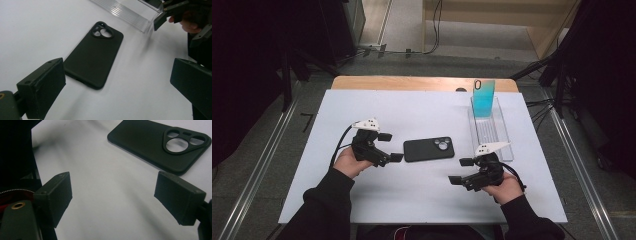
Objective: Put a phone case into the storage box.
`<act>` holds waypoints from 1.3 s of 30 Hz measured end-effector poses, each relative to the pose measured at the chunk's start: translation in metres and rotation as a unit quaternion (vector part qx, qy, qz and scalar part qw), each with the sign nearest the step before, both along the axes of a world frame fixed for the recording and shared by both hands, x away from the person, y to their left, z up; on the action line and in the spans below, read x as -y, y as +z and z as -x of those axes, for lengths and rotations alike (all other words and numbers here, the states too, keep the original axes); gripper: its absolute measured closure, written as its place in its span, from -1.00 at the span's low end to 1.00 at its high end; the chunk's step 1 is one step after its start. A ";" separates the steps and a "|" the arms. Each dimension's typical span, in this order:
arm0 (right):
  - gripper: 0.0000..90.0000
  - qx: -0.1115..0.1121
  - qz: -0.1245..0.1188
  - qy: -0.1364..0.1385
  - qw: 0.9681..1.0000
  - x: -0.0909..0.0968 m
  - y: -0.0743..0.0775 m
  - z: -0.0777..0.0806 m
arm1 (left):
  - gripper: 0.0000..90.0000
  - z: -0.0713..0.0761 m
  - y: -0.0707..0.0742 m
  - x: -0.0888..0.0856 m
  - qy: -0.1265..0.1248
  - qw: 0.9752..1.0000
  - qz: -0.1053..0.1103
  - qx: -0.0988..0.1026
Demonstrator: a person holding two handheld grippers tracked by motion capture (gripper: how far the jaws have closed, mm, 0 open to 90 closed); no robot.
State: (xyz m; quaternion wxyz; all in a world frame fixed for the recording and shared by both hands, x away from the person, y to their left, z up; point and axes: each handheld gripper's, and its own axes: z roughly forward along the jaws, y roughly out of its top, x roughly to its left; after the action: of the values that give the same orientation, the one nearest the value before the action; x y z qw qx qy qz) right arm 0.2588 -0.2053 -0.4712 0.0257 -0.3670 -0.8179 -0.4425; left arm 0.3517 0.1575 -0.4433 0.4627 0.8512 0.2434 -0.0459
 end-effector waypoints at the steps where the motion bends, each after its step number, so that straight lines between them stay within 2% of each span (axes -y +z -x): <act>1: -0.71 -0.001 -0.001 0.001 1.000 0.000 0.000 0.000 | -0.99 -0.001 0.000 0.002 -0.004 1.000 -0.002 0.005; 4: -0.71 -0.005 -0.002 0.005 1.000 0.000 -0.001 0.000 | -0.99 -0.005 0.002 0.008 -0.016 1.000 -0.006 0.011; 7: -0.71 -0.003 -0.002 0.008 1.000 0.000 0.000 0.001 | -0.99 -0.010 0.003 0.014 -0.023 1.000 0.003 0.012; 15: -0.71 -0.003 -0.004 0.009 1.000 0.002 0.000 0.002 | -0.99 -0.023 0.005 0.033 -0.038 0.999 -0.004 0.017; 23: -0.71 -0.002 -0.004 0.010 1.000 0.003 -0.001 0.003 | -0.99 -0.033 -0.001 0.048 -0.039 0.999 -0.017 0.018; 33: -0.70 -0.004 -0.002 0.014 1.000 0.002 -0.002 0.003 | -0.99 -0.044 -0.006 0.064 -0.040 0.999 -0.018 0.022; 39: -0.70 -0.005 -0.003 0.015 1.000 0.002 -0.002 0.003 | -0.99 -0.049 -0.012 0.075 -0.047 0.998 -0.026 0.025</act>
State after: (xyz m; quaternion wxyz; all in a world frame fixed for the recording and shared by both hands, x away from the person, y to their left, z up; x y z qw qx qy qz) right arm 0.2559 -0.2073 -0.4733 0.0371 -0.3570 -0.8218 -0.4426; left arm 0.4008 0.0828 -0.4553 0.4437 0.8743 0.1926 -0.0398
